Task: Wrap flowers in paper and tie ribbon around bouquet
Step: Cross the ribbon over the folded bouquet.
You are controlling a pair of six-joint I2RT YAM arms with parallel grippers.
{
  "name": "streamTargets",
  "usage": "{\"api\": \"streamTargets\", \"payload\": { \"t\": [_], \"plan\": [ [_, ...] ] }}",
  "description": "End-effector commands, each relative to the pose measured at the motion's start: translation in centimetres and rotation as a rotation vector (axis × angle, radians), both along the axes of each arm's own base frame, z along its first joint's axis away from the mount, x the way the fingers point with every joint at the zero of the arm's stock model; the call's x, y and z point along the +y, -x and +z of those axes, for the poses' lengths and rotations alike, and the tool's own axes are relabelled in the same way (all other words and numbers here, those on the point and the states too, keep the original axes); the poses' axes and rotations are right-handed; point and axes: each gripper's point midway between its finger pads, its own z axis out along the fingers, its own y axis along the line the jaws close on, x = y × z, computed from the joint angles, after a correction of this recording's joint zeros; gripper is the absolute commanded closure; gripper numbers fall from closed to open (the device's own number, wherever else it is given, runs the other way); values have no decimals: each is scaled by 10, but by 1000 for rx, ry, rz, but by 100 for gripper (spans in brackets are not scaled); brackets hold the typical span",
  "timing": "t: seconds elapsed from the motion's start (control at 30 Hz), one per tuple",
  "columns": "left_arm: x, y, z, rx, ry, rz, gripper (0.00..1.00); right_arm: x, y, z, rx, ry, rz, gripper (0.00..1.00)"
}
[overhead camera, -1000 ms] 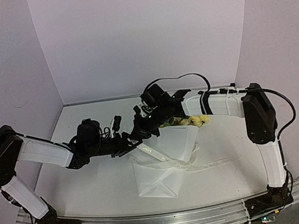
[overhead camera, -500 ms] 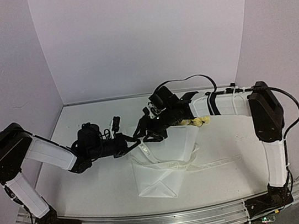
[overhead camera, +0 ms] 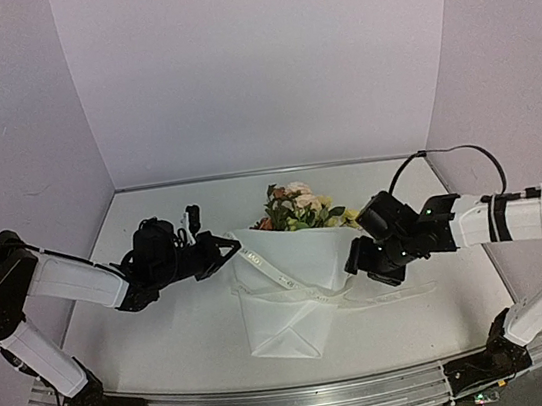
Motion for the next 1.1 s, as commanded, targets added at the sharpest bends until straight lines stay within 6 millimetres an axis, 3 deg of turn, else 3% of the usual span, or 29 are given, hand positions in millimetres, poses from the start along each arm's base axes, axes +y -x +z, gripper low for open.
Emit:
{"api": "streamTargets", "payload": {
  "t": [0.0, 0.1, 0.23, 0.47, 0.6, 0.7, 0.83, 0.93, 1.07],
  "plan": [
    [2, -4, 14, -10, -3, 33, 100, -78, 15, -34, 16, 255, -228, 33],
    [2, -3, 15, -4, -9, 29, 100, -105, 25, -47, 45, 347, -305, 30],
    [3, -2, 16, 1, -12, 29, 100, -120, 26, -61, 65, 407, -361, 29],
    [7, -1, 17, 1, -27, 39, 100, -120, 13, -83, 117, 495, -382, 28],
    [10, -1, 15, 3, -45, 51, 100, -116, 14, -95, 158, 514, -374, 34],
    [12, -2, 14, 10, -52, 61, 100, -117, 20, -105, 186, 512, -388, 51],
    [14, -4, 9, 26, -72, 74, 100, -126, 29, -114, 198, 512, -418, 82],
    [19, -6, 6, 34, -97, 96, 100, -130, 22, -102, 155, 497, -429, 99],
    [33, -10, 5, 45, -141, 133, 100, -143, 5, -83, 118, 468, -452, 100]
  ]
}}
